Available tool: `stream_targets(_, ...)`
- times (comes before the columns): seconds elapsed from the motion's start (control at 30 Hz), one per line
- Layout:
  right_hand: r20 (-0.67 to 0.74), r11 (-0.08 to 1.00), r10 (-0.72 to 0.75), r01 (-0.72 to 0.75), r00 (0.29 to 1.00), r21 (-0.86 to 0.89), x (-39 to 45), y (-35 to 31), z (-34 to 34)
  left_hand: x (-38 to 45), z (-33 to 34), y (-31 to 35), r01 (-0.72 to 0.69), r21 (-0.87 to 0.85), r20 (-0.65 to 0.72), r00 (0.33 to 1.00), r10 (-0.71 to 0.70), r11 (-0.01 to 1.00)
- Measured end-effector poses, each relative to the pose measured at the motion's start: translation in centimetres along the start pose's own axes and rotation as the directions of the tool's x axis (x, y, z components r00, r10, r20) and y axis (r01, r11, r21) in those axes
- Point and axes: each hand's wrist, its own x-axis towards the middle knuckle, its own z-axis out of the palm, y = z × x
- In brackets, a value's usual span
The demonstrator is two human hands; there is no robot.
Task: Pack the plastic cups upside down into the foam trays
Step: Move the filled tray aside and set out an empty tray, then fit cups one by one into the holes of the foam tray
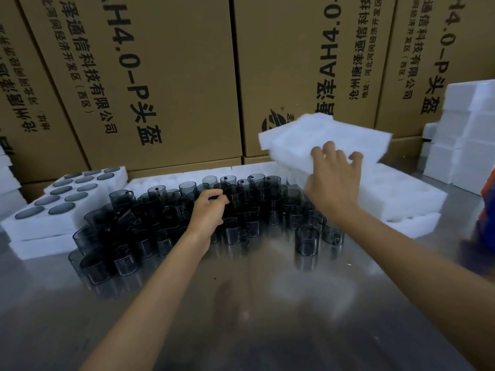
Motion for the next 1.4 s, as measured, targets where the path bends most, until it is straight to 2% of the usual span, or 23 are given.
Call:
stream_targets(0.13, -0.062, 0.982, -0.097, 0.106, 0.993, 0.156, -4.8, -3.4, -2.4, -0.7, -1.9, -0.7, -0.006, -0.081, -0.033, 0.999, 0.003, 0.997)
stream_targets(0.2, -0.054, 0.959, -0.131, 0.14, 0.99, 0.246, -7.3, -4.6, -3.4, -1.3, -2.8, -1.0, 0.037, -0.145, 0.006, 0.999, -0.036, 0.989)
stream_targets(0.3, -0.016, 0.896, -0.264, 0.252, 0.964, 0.367, -10.4, -6.2, -4.1, -1.8, -4.1, -1.5, 0.126, -0.27, 0.109, 0.989, -0.099, 0.955)
stream_targets(0.4, 0.009, 0.833, -0.369, 0.326, 0.929, 0.447, -12.3, -6.8, -3.9, -2.4, -5.6, -2.0, 0.173, -0.347, 0.134, 0.982, -0.134, 0.922)
stream_targets(0.47, 0.035, 0.791, -0.401, 0.327, 0.915, 0.518, -13.0, -6.7, -3.5, -2.8, -6.6, -2.7, 0.148, -0.285, 0.145, 0.983, -0.11, 0.947)
stream_targets(0.63, 0.144, 0.722, -0.459, 0.274, 0.877, 0.635, -14.8, -6.1, -2.9, -4.2, -8.5, -5.4, 0.122, 0.036, 0.184, 0.975, -0.126, 0.992)
stream_targets(0.73, 0.13, 0.676, -0.475, 0.266, 0.871, 0.687, -16.2, -5.6, -2.9, -5.6, -9.1, -7.0, 0.162, 0.184, 0.134, 0.973, -0.188, 0.969)
stream_targets(0.87, 0.056, 0.655, -0.393, 0.236, 0.918, 0.718, -16.3, -5.1, -2.7, -6.3, -9.3, -8.3, 0.171, 0.307, 0.113, 0.97, -0.214, 0.936)
stream_targets(0.97, 0.108, 0.679, -0.272, 0.111, 0.956, 0.725, -14.5, -4.8, -1.3, -5.7, -9.5, -7.7, 0.166, 0.345, 0.125, 0.967, -0.22, 0.924)
stream_targets(1.03, 0.225, 0.638, -0.158, -0.074, 0.962, 0.767, -13.1, -4.7, 0.1, -5.1, -9.3, -7.3, 0.137, 0.326, 0.105, 0.978, -0.18, 0.935)
stream_targets(1.07, 0.313, 0.607, -0.115, -0.183, 0.943, 0.773, -12.6, -4.6, 0.7, -4.9, -9.1, -7.2, 0.116, 0.304, 0.085, 0.985, -0.148, 0.946)
stream_targets(1.13, 0.519, 0.549, -0.081, -0.397, 0.851, 0.736, -12.1, -4.7, 1.9, -4.6, -8.3, -7.3, 0.086, 0.26, 0.059, 0.993, -0.105, 0.962)
stream_targets(1.2, 0.643, 0.502, -0.095, -0.521, 0.76, 0.69, -12.6, -4.9, 2.9, -4.6, -7.5, -7.9, 0.068, 0.227, 0.038, 0.996, -0.079, 0.971)
stream_targets(1.3, 0.631, 0.436, -0.034, -0.557, 0.775, 0.707, -13.4, -4.8, 3.9, -4.7, -6.9, -9.0, 0.038, 0.175, -0.045, 0.999, -0.03, 0.984)
stream_targets(1.4, 0.593, 0.318, 0.066, -0.58, 0.802, 0.75, -13.0, -4.0, 4.0, -4.6, -6.9, -9.8, 0.029, 0.132, -0.083, 0.996, -0.018, 0.991)
